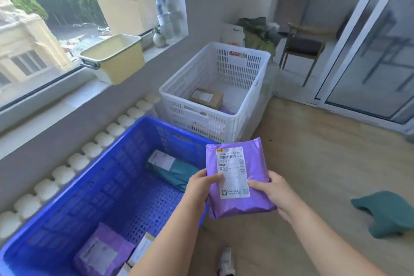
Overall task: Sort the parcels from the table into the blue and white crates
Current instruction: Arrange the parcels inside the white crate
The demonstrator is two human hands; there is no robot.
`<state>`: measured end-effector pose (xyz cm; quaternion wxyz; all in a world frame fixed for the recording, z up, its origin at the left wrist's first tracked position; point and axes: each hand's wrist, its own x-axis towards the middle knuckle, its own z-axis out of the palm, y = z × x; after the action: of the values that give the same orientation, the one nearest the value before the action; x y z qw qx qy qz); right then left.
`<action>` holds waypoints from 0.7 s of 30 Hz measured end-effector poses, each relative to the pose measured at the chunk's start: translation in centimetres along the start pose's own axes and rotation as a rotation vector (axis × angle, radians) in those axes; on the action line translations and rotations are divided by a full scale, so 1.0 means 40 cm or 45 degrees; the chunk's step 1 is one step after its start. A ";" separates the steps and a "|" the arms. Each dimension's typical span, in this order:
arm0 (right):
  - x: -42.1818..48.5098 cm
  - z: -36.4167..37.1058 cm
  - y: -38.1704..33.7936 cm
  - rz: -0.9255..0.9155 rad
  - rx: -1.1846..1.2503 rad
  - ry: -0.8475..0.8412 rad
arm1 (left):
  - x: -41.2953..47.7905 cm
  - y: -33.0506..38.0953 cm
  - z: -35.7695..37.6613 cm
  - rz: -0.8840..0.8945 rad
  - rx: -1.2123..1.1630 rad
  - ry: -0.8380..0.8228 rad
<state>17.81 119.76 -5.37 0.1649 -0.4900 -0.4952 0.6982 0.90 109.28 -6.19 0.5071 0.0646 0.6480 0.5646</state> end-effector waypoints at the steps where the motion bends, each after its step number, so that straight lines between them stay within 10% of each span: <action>1: 0.033 -0.004 -0.030 -0.004 0.001 0.003 | 0.036 0.025 0.014 0.010 0.003 -0.006; 21: 0.829 -0.148 -0.547 -0.063 -0.139 -0.194 | 0.717 0.462 0.319 0.034 -0.118 0.232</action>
<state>1.81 156.59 -4.15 0.1170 -0.4315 -0.5556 0.7010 -12.51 143.16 -6.28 0.4410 -0.0019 0.6637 0.6042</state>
